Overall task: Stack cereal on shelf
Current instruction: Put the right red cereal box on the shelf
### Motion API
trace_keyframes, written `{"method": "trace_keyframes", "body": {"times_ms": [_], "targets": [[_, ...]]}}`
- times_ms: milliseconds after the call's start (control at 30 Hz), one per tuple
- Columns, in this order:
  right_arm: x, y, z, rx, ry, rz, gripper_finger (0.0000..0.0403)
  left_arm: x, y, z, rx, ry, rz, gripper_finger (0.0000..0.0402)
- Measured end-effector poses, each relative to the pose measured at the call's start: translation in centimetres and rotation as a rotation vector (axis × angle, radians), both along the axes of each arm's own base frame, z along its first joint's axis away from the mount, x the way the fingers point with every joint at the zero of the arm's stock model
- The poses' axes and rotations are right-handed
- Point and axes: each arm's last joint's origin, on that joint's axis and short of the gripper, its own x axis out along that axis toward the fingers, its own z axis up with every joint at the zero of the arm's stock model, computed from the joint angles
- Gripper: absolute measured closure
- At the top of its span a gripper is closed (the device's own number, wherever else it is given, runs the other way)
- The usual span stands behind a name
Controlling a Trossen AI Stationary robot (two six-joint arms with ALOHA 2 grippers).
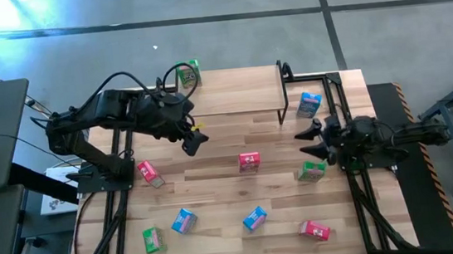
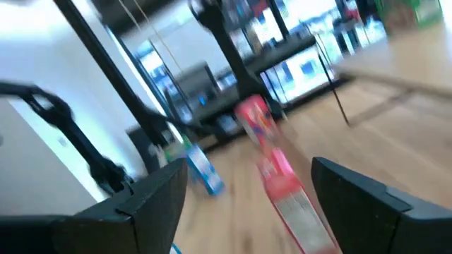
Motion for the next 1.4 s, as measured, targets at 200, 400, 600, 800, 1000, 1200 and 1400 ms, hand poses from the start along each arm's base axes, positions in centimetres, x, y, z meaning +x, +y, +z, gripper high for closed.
{"method": "trace_keyframes", "body": {"times_ms": [200,400,600,800,1000,1200,1400], "targets": [[-0.9,-0.1,3.9,-0.094,-0.202,-0.055,0.0108,-0.2,0.6,0.1,-0.011,-0.004,0.011,0.0171],[-1.8,-0.3,7.9,-0.113,-0.283,-0.098,0.0108,-1.0,1.0,0.6,0.023,-0.014,-0.016,0.0171],[-0.4,-0.2,11.2,-0.218,-0.103,-0.088,0.0109,-2.0,1.3,1.0,0.065,-0.010,-0.047,0.0171],[2.1,0.0,12.5,-0.218,0.184,-0.022,0.0109,-3.4,1.4,1.0,0.095,0.054,-0.071,0.0171],[5.2,0.5,13.2,-0.213,0.302,0.117,0.0109,-5.0,1.4,0.8,0.137,0.141,-0.112,0.0171],[8.4,1.5,12.9,-0.193,0.395,0.170,0.0109,-6.5,0.8,0.9,0.169,0.187,-0.173,0.0171],[11.4,3.4,12.0,-0.181,0.493,0.217,0.0109,-8.2,0.1,1.6,0.187,0.143,-0.223,0.0171]]}}
